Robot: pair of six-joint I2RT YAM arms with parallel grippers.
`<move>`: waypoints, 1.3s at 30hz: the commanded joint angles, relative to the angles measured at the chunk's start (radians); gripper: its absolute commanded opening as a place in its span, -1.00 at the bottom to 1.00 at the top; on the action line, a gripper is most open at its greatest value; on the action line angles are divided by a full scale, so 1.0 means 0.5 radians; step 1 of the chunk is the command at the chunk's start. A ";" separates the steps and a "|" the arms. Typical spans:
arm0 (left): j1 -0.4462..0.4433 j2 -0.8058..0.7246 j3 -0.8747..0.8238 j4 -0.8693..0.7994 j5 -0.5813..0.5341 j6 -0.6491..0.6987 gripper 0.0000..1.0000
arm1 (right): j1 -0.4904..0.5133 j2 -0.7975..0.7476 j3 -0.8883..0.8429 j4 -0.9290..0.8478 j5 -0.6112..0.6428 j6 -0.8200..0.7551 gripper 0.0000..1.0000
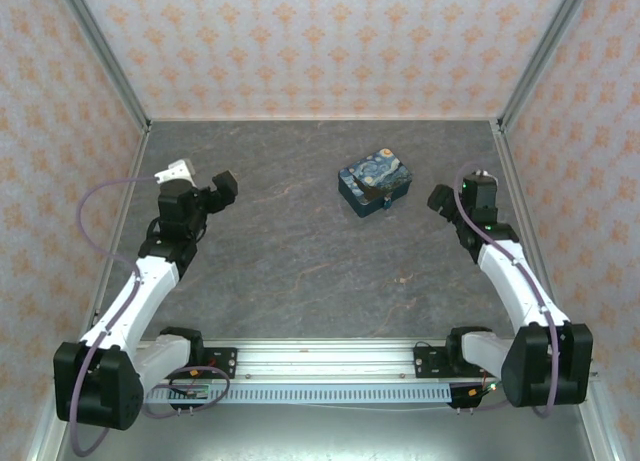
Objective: Unlock the padlock with the key
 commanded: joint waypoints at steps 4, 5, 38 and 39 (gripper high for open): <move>-0.338 0.091 -0.004 -0.162 0.298 -0.326 1.00 | 0.222 -0.120 -0.043 -0.760 -0.312 0.416 0.54; -0.387 0.120 -0.007 -0.134 0.304 -0.350 1.00 | 0.269 -0.130 -0.061 -0.781 -0.313 0.454 0.52; -0.666 0.468 0.137 0.001 0.250 -0.367 1.00 | 0.815 0.092 -0.540 -0.278 -0.277 1.253 -0.24; -0.665 0.469 0.141 -0.005 0.248 -0.367 1.00 | 0.813 0.096 -0.539 -0.283 -0.278 1.253 -0.24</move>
